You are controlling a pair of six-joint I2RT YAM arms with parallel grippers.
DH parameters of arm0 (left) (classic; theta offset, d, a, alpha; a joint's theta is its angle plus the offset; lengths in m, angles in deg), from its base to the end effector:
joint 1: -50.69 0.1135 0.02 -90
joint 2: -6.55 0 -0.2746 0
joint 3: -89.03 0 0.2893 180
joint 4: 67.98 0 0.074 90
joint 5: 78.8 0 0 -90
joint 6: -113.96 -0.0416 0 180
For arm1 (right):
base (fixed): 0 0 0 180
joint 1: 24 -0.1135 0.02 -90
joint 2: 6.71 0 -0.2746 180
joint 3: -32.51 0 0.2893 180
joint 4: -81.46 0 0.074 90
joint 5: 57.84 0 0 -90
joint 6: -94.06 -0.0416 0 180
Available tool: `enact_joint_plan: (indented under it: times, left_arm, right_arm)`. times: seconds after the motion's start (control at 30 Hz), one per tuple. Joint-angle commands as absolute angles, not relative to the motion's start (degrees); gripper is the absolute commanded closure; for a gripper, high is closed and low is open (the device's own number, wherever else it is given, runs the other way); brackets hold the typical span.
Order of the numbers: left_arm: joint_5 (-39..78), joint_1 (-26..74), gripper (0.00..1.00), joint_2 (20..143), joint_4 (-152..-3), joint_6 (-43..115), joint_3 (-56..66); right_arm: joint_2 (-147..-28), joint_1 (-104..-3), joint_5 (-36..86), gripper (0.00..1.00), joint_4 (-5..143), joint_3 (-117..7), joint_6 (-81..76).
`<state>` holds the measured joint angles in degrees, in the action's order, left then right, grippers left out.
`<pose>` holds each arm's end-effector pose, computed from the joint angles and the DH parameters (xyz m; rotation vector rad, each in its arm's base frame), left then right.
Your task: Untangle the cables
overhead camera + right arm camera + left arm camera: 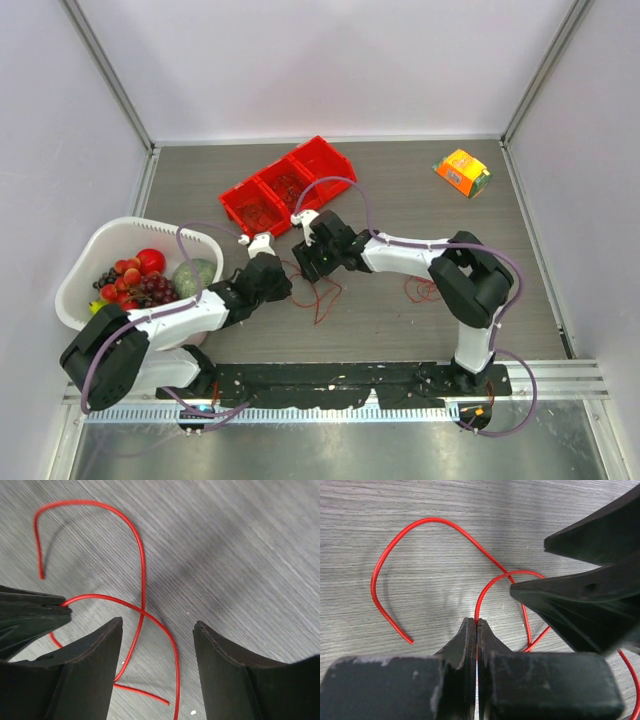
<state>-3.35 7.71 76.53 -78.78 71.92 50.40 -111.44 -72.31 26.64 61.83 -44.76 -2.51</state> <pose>0.1957 -0.1681 0.1443 -0.2333 2.3243 -0.5289 0.2797 0.3201 0.1611 -0.9211 2.2850 0.5515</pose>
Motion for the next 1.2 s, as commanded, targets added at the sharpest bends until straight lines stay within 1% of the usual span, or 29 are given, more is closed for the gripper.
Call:
enact_joint_plan:
  times: [0.0,0.17,0.2,0.23,0.27,0.3,0.4,0.47,0.5,0.53,0.6,0.63,0.7,0.77,0.83,0.97,1.1,1.17]
  left_arm:
    - [-4.80,8.07,1.00,76.95,-75.47,72.38,51.04]
    - [-5.06,8.07,1.00,77.65,-75.64,72.91,51.30]
    - [-5.06,8.07,1.00,77.74,-75.64,73.17,51.48]
    - [-4.97,7.98,1.00,77.74,-75.64,73.44,51.65]
    - [-4.88,8.07,1.00,77.66,-75.64,73.70,51.66]
    - [-4.80,8.07,1.00,77.31,-75.64,74.05,51.74]
    - [-4.71,8.07,1.00,75.81,-77.13,75.11,51.66]
    - [-4.97,8.07,1.00,74.41,-79.76,76.16,51.04]
    - [-5.15,8.15,0.98,73.53,-82.73,77.12,50.52]
    - [-4.97,8.24,0.80,72.39,-84.33,77.91,50.16]
    - [-4.01,8.24,0.56,69.24,-87.41,79.32,49.55]
    - [-3.74,8.33,0.48,66.78,-88.55,79.76,49.55]
    - [-3.65,8.42,0.38,60.81,-91.62,80.12,49.55]
    - [-3.57,8.42,0.30,53.52,-96.27,79.77,48.59]
    - [-3.22,8.42,0.25,44.40,-101.89,77.93,46.31]
    - [-2.42,8.51,0.22,32.24,-112.36,74.50,40.07]
    - [-2.69,8.42,0.18,24.93,-122.12,72.22,33.39]
    - [-2.42,8.51,0.17,22.56,-125.46,71.60,30.66]
  right_arm:
    - [-114.11,-73.56,26.97,0.38,61.49,-47.05,2.83]
    - [-117.01,-77.25,31.45,0.45,61.67,-47.75,3.79]
    - [-117.97,-77.87,34.94,0.46,61.49,-47.75,3.71]
    - [-118.50,-78.92,36.37,0.50,61.06,-48.02,3.79]
    - [-119.38,-79.45,39.25,0.53,61.05,-48.02,3.79]
    - [-119.82,-79.89,39.80,0.60,60.18,-48.19,3.62]
    - [-120.09,-80.33,42.87,0.74,61.13,-46.44,1.51]
    - [-119.65,-80.42,46.12,0.90,62.54,-45.03,0.55]
    - [-119.57,-80.42,47.35,0.95,62.90,-44.42,0.63]
    - [-119.39,-80.42,49.72,0.99,63.25,-44.33,0.72]
    - [-118.52,-80.42,52.11,0.99,63.77,-44.15,1.16]
    - [-118.16,-80.16,51.42,0.99,63.78,-44.33,1.59]
    - [-116.76,-79.37,49.49,0.99,63.25,-44.94,1.16]
    - [-113.78,-78.49,48.78,0.99,61.85,-45.73,-0.32]
    - [-110.88,-77.79,49.47,0.99,60.80,-45.65,-1.48]
    - [-104.12,-75.24,51.84,0.99,59.82,-45.29,-2.88]
    - [-100.06,-68.84,54.13,0.99,60.25,-47.66,-2.36]
    - [-99.96,-66.03,55.80,0.99,61.48,-49.42,-0.95]
